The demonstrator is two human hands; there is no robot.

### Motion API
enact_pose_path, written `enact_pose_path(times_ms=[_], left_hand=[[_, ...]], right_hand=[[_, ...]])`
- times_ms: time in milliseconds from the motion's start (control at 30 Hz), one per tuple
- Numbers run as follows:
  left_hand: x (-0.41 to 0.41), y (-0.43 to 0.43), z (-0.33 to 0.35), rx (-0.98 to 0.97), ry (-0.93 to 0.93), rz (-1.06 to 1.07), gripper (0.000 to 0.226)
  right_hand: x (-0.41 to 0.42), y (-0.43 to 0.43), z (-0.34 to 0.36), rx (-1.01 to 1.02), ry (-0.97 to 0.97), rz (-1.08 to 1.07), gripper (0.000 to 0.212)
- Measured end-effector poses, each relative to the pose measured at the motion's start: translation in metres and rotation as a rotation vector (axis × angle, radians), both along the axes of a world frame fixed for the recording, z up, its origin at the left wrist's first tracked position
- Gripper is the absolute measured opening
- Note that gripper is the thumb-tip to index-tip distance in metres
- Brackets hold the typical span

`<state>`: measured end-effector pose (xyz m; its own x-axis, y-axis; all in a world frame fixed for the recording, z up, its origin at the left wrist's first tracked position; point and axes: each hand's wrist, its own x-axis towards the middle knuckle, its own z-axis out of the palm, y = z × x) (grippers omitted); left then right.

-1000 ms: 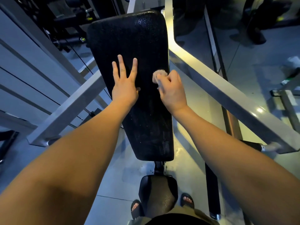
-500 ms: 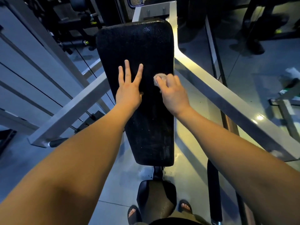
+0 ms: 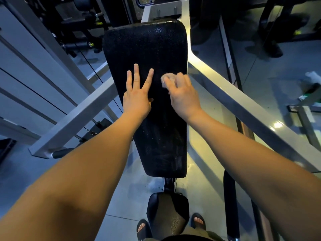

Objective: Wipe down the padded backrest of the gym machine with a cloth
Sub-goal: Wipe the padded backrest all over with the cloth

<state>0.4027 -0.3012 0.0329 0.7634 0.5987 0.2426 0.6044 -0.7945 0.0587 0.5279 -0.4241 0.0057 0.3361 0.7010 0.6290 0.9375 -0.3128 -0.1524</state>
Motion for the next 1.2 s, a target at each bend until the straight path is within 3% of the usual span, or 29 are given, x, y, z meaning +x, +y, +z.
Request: enact_pose_path(times_ms=[167,267,400,500,600,767,933,1033,1133,1200], left_hand=[[-0.003,0.005,-0.001,-0.016,-0.007,-0.019,0.107],[-0.004,0.005,-0.001,-0.034,-0.015,-0.021,0.106],[-0.004,0.007,0.0,-0.028,0.0,-0.022,0.108],[-0.006,0.005,0.005,-0.054,0.031,-0.04,0.109],[-0.014,0.008,0.012,-0.085,0.022,-0.086,0.103],[-0.043,0.027,0.006,-0.037,-0.058,-0.021,0.088],[-0.053,0.039,0.001,-0.117,0.101,-0.065,0.096],[-0.044,0.034,0.0,-0.173,0.087,-0.033,0.095],[-0.041,0.03,-0.001,-0.159,0.102,-0.011,0.096],[-0.042,0.033,-0.002,-0.143,0.114,-0.005,0.098]], right_hand=[[-0.029,-0.025,-0.074,-0.241,0.071,0.178,0.038],[-0.036,-0.033,-0.077,-0.404,0.094,0.193,0.038],[-0.014,-0.014,-0.008,-0.088,0.021,0.127,0.024],[0.005,0.006,0.032,0.097,-0.02,-0.009,0.039],[-0.005,0.012,0.014,0.02,-0.037,-0.014,0.043],[-0.028,-0.012,-0.038,-0.288,0.082,0.159,0.04],[-0.019,-0.001,0.003,-0.099,0.024,0.127,0.031],[-0.006,0.021,0.037,0.056,-0.025,0.019,0.041],[-0.015,0.032,0.015,0.008,-0.022,0.001,0.046],[-0.029,0.021,-0.016,-0.13,0.0,0.084,0.051]])
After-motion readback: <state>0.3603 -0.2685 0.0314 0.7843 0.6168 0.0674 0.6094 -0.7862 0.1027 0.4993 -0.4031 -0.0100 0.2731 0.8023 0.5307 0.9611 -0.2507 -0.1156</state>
